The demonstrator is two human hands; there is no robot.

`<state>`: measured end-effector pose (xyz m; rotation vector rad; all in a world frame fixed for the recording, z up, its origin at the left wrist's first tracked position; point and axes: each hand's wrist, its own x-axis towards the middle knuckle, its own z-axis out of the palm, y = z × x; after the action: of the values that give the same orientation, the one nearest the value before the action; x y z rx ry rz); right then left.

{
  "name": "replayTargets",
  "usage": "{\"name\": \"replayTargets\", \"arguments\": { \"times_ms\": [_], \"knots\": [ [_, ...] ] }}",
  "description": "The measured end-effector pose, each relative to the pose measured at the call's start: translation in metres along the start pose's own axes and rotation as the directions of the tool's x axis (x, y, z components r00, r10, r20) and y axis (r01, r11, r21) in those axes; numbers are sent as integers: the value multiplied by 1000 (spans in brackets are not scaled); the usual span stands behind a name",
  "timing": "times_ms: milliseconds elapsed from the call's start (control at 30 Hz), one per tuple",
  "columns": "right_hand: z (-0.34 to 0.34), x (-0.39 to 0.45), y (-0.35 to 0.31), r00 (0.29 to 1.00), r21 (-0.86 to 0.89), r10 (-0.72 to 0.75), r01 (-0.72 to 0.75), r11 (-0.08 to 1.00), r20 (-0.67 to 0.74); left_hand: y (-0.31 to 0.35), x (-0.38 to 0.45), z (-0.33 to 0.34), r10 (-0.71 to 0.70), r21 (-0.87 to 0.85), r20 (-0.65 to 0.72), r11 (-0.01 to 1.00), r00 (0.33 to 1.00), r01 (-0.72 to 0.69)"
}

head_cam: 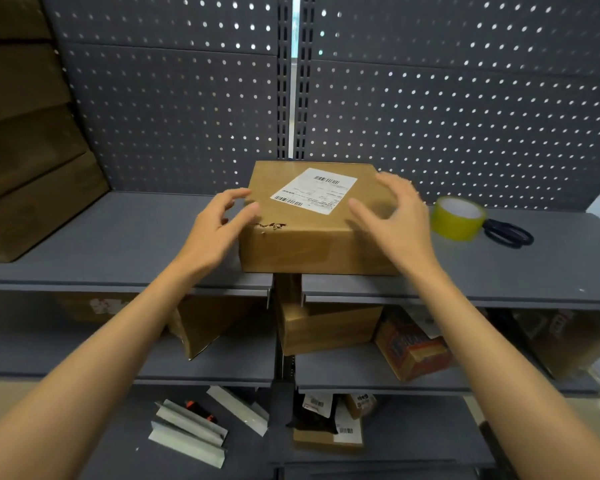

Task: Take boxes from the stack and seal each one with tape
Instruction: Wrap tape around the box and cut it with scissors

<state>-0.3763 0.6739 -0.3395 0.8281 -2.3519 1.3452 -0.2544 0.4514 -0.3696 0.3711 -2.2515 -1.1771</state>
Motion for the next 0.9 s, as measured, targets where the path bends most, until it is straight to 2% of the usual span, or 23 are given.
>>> {"name": "replayTargets", "arguments": {
  "times_ms": [67,133,200,267,367,500,700,900],
  "knots": [
    [12,0,-20,980,-41,-107,115,992,165,6,-2,-4,51,85,81,995,995,-58],
    [27,-2,-33,924,-69,-181,216,974,336,10,-3,-7,104,158,161,979,981,-130],
    [38,-4,-40,868,-90,-229,296,951,441,9,-2,-10,143,226,230,954,963,-196],
    [45,-5,-41,833,-130,-257,361,923,489,7,-1,-14,149,282,273,932,950,-227],
    [49,-4,-42,811,-192,-254,405,894,527,4,-1,-17,127,329,321,914,938,-237],
    [51,-4,-43,795,-205,-219,393,896,565,2,-1,-18,116,290,350,930,930,-225],
    [62,-9,-39,807,-281,-250,449,849,535,-5,0,-17,159,252,308,937,938,-242],
    [64,-9,-39,847,-265,-232,391,881,479,-11,2,-13,222,266,226,922,948,-280]
  ]
}}
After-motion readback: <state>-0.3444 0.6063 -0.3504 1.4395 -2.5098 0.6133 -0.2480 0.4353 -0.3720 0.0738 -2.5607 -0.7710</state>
